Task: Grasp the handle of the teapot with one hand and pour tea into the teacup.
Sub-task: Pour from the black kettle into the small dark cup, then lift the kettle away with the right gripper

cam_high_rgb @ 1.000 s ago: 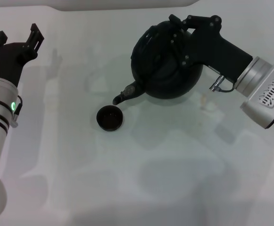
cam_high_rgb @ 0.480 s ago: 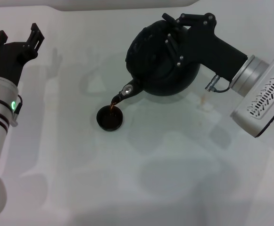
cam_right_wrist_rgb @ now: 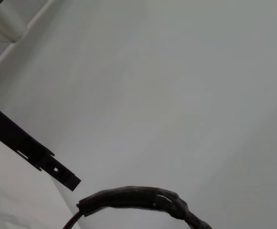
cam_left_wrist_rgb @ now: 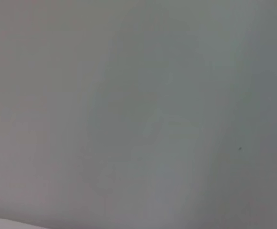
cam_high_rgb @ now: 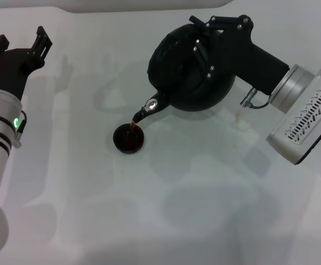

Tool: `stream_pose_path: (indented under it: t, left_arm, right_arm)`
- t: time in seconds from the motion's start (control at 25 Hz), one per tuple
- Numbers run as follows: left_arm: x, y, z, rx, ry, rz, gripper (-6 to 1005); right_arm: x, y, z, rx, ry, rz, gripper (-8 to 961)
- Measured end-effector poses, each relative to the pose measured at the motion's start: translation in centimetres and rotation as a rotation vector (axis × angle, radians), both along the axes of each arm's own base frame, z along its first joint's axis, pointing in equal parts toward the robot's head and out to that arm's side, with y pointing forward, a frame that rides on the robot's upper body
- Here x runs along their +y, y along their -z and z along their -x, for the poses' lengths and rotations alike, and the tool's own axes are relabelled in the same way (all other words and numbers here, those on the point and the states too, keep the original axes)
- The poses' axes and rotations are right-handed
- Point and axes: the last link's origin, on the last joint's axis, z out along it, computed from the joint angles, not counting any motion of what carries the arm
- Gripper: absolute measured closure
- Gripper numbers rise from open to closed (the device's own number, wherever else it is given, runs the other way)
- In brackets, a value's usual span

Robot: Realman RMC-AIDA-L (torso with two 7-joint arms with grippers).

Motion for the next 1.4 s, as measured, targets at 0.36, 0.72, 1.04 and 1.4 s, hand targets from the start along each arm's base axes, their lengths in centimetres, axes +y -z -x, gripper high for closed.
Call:
stream_pose_path:
  t: [0.36, 0.72, 1.04, 1.4]
  left_arm:
    - [-0.01, -0.01, 0.03, 0.001, 0.0, 0.0, 109]
    - [0.23, -0.06, -0.19, 0.002, 0.007, 0.0, 108]
    - [0.27, -0.01, -0.29, 0.001, 0.009, 0.0, 109]
    - [0.25, 0.03, -0.3, 0.001, 0.01, 0.002, 109]
  right_arm:
    - [-0.12, 0.15, 0.03, -0.01, -0.009, 0.001, 836]
    - [-0.08, 0.09, 0.03, -0.033, -0.025, -0.024, 835]
    - [-0.13, 0.07, -0.06, -0.035, -0.026, -0.026, 836]
    - [-0.2, 0.09, -0.51, 0.037, 0.046, 0.041, 827]
